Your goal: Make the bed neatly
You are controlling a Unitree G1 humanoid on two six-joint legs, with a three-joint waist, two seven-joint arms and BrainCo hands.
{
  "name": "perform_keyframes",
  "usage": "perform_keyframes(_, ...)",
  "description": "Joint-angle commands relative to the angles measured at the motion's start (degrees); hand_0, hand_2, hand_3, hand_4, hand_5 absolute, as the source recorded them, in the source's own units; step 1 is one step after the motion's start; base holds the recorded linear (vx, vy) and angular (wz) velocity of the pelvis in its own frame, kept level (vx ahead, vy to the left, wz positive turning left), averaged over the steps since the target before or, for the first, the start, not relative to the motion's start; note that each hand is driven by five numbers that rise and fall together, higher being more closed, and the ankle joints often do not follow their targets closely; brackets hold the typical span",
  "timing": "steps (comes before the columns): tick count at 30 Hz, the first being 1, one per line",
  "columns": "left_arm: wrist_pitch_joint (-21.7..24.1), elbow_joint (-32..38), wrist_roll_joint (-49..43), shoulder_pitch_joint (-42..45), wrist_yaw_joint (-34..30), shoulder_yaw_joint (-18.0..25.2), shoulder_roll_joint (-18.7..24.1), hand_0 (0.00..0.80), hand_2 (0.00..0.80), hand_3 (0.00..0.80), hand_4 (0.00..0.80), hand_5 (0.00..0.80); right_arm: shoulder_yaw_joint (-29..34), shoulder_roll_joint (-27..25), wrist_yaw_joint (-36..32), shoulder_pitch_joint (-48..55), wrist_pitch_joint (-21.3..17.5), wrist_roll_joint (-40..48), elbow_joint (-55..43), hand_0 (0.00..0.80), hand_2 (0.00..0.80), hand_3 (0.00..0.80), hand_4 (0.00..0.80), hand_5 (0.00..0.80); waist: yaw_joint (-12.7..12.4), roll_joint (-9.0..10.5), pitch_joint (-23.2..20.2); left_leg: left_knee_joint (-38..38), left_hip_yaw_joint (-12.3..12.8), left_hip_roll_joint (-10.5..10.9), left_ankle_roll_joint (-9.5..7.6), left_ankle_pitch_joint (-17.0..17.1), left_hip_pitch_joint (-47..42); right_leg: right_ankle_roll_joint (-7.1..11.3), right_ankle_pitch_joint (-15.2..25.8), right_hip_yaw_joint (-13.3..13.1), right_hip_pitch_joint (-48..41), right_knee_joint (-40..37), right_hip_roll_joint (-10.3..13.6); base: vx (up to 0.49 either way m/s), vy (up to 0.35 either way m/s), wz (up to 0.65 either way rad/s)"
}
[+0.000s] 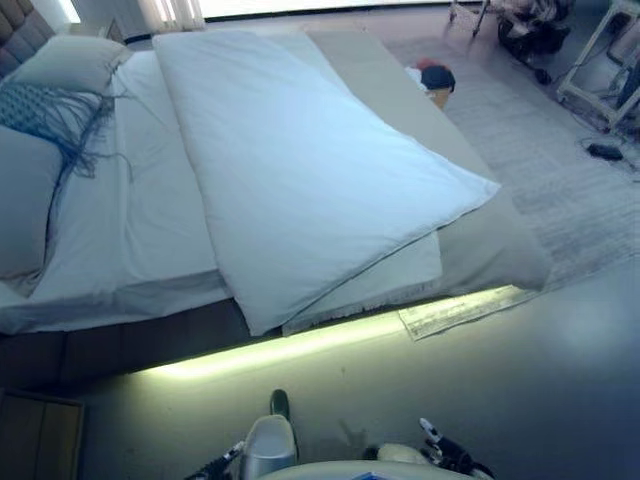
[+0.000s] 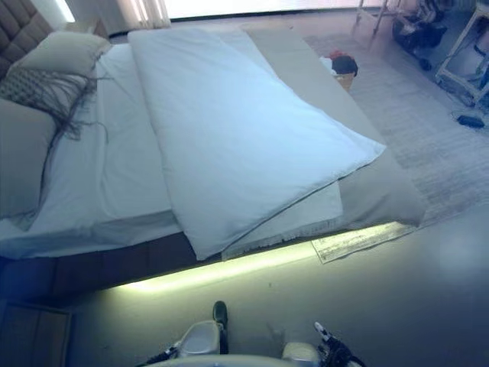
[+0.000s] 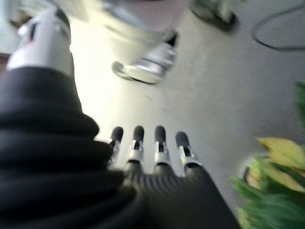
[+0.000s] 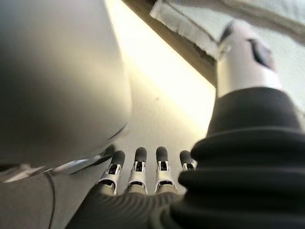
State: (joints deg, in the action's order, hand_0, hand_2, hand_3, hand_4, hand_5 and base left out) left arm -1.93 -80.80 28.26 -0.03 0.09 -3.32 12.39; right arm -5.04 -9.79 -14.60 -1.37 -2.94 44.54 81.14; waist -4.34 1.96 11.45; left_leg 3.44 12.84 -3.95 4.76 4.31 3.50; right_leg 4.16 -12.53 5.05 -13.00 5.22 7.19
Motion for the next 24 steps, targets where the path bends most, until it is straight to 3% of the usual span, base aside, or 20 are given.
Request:
perform_keyframes(1, 0.71, -0.64, -0.93, -0.89, 0.13, -1.46, -1.84, 0.000, 0.000, 0.000, 0.000, 0.000, 0.98, -1.55, -1.82, -0.96, -0.80, -1.03, -2.23, 0.000, 0.000, 0.000, 0.000, 0.000, -0.86, -2.76, 0.01, -2.16, -1.98, -4.75, 1.28, 8.90, 7.98, -0.58, 2.88, 1.25, -7.97, -1.86, -1.41, 0.222, 0.134, 0.11)
perform_keyframes(4, 0.78, -0.20, -1.03, -2.18, 0.77, -1.89, -1.72, 0.000, 0.000, 0.000, 0.000, 0.000, -0.05, -0.99, -1.70, -2.00, -1.44, -0.11, -3.40, 0.000, 0.000, 0.000, 0.000, 0.000, -2.01, -2.11, 0.00, 5.69, -1.19, -5.08, 1.29, 8.57, 13.62, -0.41, 2.07, 1.62, -8.02, -2.20, -0.43, 0.133, 0.102, 0.05)
perform_keyframes(7, 0.19, 0.47, -1.21, -3.14, 0.85, -1.96, -1.44, 0.000, 0.000, 0.000, 0.000, 0.000, -0.52, -0.59, -1.54, -2.86, -1.77, 1.41, -5.14, 0.000, 0.000, 0.000, 0.000, 0.000, -2.63, -1.35, -0.08, 9.66, -0.08, -5.65, 0.97, 7.06, 16.08, 1.08, 2.29, 2.07, -8.16, -2.12, 1.23, 0.159, 0.121, 0.06)
perform_keyframes(10, -0.50, 0.99, -3.09, -3.32, 0.78, -1.99, -1.21, 0.000, 0.000, 0.000, 0.000, 0.000, 0.08, 0.23, 0.09, -2.40, -2.42, 1.80, -6.55, 0.000, 0.000, 0.000, 0.000, 0.000, -2.75, -0.49, -1.42, 9.01, 1.79, -4.76, -1.14, 5.30, 14.77, 3.14, 2.42, 2.64, -9.85, -0.68, 2.72, 0.271, 0.172, -0.02)
perform_keyframes(11, -0.79, 1.14, -4.60, -3.44, 0.81, -2.77, -1.06, 0.000, 0.000, 0.000, 0.000, 0.000, 0.64, 0.66, 0.34, -2.07, -2.87, 2.01, -7.12, 0.000, 0.000, 0.000, 0.000, 0.000, -2.84, 0.48, -2.33, 7.64, 2.48, -2.50, -3.20, 3.58, 13.58, 5.23, 7.78, 3.52, -8.77, 5.29, 5.42, 0.213, 0.143, 0.17)
perform_keyframes(13, -0.94, 1.10, -5.79, -3.30, 0.74, -3.72, -0.91, 0.000, 0.000, 0.000, 0.000, 0.000, 1.30, 0.61, -0.50, -1.91, -3.35, 1.78, -7.31, 0.000, 0.000, 0.000, 0.000, 0.000, -2.49, 0.28, -2.78, 5.50, 2.00, -0.80, -4.52, 2.44, 11.47, 6.01, 14.46, 3.19, -3.22, 12.97, 7.29, 0.258, 0.180, 0.34)
perform_keyframes(14, -1.29, 1.14, -6.17, -3.24, 0.74, -4.25, -0.47, 0.000, 0.000, 0.000, 0.000, 0.000, 1.40, 0.12, -0.98, -2.06, -3.15, 2.17, -7.69, 0.000, 0.000, 0.000, 0.000, 0.000, -0.76, -0.53, -1.98, 3.90, 0.94, 0.10, -5.01, 1.49, 8.06, 5.13, 15.51, 2.44, 5.20, 18.93, 7.35, 0.300, 0.188, 0.10)
perform_keyframes(15, -1.37, 1.05, -6.40, -3.32, 0.69, -4.55, -0.26, 0.000, 0.000, 0.000, 0.000, 0.000, 1.39, -0.14, -1.19, -2.16, -3.10, 2.52, -7.80, 0.000, 0.000, 0.000, 0.000, 0.000, -0.20, -1.27, -1.66, 3.34, 0.52, -0.17, -5.03, 1.29, 7.06, 4.46, 15.34, 2.24, 8.60, 19.69, 6.54, 0.282, 0.117, 0.09)
perform_keyframes(17, -1.08, 0.89, -6.10, -4.29, 0.43, -5.40, 0.40, 0.000, 0.000, 0.000, 0.000, 0.000, 0.76, -0.74, -2.54, -3.01, -3.76, 3.90, -7.55, 0.000, 0.000, 0.000, 0.000, 0.000, 1.61, -2.11, 0.18, 2.57, -0.77, -0.08, -4.32, 0.87, 4.94, 2.52, 13.41, 3.40, 15.91, 16.39, 4.55, 0.030, -0.098, 0.36)
perform_keyframes(18, 0.09, 1.28, -4.66, -6.65, 0.02, -6.32, 1.00, 0.000, 0.000, 0.000, 0.000, 0.000, -0.36, -1.54, -3.77, -5.72, -5.17, 6.21, -7.22, 0.000, 0.000, 0.000, 0.000, 0.000, 2.91, -2.36, 3.20, 2.45, -2.44, 1.04, -4.06, 0.07, 4.86, 1.70, 14.37, 3.64, 22.00, 10.18, 2.73, -0.213, -0.200, 0.38)
perform_keyframes(19, 0.16, 1.49, -4.15, -7.49, -0.01, -6.60, 1.16, 0.000, 0.000, 0.000, 0.000, 0.000, -0.65, -1.77, -3.79, -6.73, -5.65, 6.90, -7.08, 0.000, 0.000, 0.000, 0.000, 0.000, 3.23, -2.48, 3.84, 2.43, -2.83, 1.35, -4.06, -0.04, 5.40, 1.65, 15.61, 3.57, 23.69, 8.14, 2.37, -0.407, -0.297, 0.47)
perform_keyframes(20, 0.60, 2.23, -3.79, -9.61, -0.07, -7.36, 1.28, 0.000, 0.000, 0.000, 0.000, 0.000, -1.07, -2.11, -3.07, -9.64, -7.29, 8.76, -7.22, 0.000, 0.000, 0.000, 0.000, 0.000, 4.42, -2.25, 6.29, 3.18, -3.99, 3.00, -4.28, -1.49, 6.87, 2.26, 19.85, 2.38, 28.95, 4.42, 2.51, -0.358, -0.228, 0.67)
perform_keyframes(21, 0.84, 2.69, -3.74, -11.00, 0.06, -7.88, 1.15, 0.000, 0.000, 0.000, 0.000, 0.000, -1.58, -2.13, -1.83, -11.81, -8.20, 9.95, -7.80, 0.000, 0.000, 0.000, 0.000, 0.000, 4.85, -2.19, 7.46, 4.49, -4.05, 3.57, -4.56, -2.37, 8.72, 2.45, 20.55, 2.14, 31.24, 3.09, 2.45, -0.314, -0.246, 0.99)
perform_keyframes(24, 1.03, 3.73, -1.59, -10.89, 1.04, -9.00, -0.34, 0.000, 0.000, 0.000, 0.000, 0.000, -1.65, -2.05, 1.77, -13.62, -7.73, 10.52, -9.62, 0.000, 0.000, 0.000, 0.000, 0.000, 4.78, -1.84, 8.12, 11.84, -3.87, 3.65, -4.51, -4.17, 12.91, 1.58, 17.50, 1.33, 30.55, 5.98, 2.78, 0.010, -0.086, 0.95)
